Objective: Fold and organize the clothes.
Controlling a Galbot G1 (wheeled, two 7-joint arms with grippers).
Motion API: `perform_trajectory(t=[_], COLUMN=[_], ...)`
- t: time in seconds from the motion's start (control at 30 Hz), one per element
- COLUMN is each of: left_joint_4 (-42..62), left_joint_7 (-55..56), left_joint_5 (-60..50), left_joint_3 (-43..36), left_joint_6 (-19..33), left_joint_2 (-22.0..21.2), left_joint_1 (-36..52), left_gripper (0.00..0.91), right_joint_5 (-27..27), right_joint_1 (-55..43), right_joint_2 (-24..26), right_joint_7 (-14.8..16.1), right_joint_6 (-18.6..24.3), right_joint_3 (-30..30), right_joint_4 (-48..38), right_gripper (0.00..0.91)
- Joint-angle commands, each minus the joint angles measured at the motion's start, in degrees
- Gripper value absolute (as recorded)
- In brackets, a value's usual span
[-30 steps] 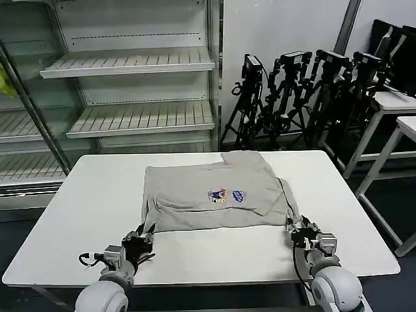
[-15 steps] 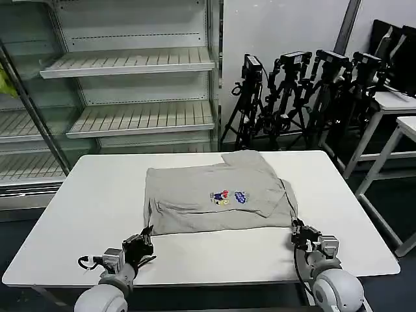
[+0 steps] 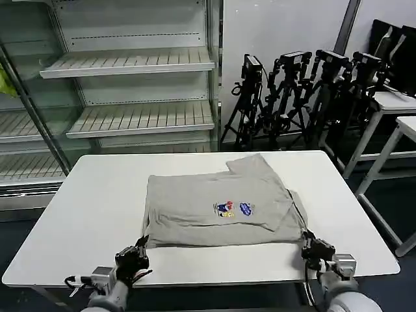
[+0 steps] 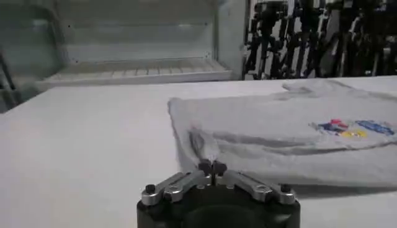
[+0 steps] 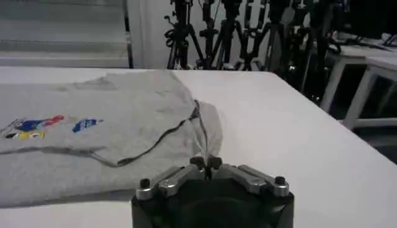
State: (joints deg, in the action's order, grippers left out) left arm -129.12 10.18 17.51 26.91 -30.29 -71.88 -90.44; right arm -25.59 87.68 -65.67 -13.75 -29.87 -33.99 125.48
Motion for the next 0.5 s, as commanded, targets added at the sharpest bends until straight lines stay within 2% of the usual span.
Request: perform_trajectory(t=[0.03,0.2,0.23,0.27,0.3,0.33,0.5], left_joint_4=[-8.4,-9.1,-9.0,-9.0,-9.0,-9.0,-10.0], left_joint_7=[0.4,0.5,0.5,0.4,0.3,0.2,-0.2], left_joint_5=[-2.7,-5.4,-5.6,-5.6,-5.6,-5.6,-5.4], left_joint_3=[1.5,2.0,2.1,2.3,2.5,2.7,4.1], left_joint_6=[0.3,-0.6,-0.6,-0.7,-0.9,-1.2,-2.7], left_joint_2=[-0.5,-0.2,0.0,0.2,0.3,0.5,1.3], left_joint_1=[-12.0,-15.7,-15.9,-16.3,-16.4,-16.5,-16.8], left_gripper=[0.020,0.020,0.030,0.181,0.393,0.907,0.907], right_joint_5=[0.4,1.0,1.1,1.3,1.6,1.9,5.0], right_joint_1=[12.7,15.6,15.7,15.7,15.9,16.1,17.1], right_joint_2=[0.0,0.2,0.2,0.1,0.1,0.0,-0.1], right_joint_7=[0.0,0.0,0.0,0.0,-0.1,0.0,0.9], right_joint_6=[0.2,-0.1,-0.4,-0.9,-1.4,-2.1,-2.6], right_joint_3=[-5.0,-6.2,-6.3,-6.2,-6.2,-6.2,-6.7], right_joint_4=[9.6,10.1,10.1,10.2,10.4,10.7,12.9], right_gripper=[0.000,0.000,0.494,0.907,0.907,0.907,0.907])
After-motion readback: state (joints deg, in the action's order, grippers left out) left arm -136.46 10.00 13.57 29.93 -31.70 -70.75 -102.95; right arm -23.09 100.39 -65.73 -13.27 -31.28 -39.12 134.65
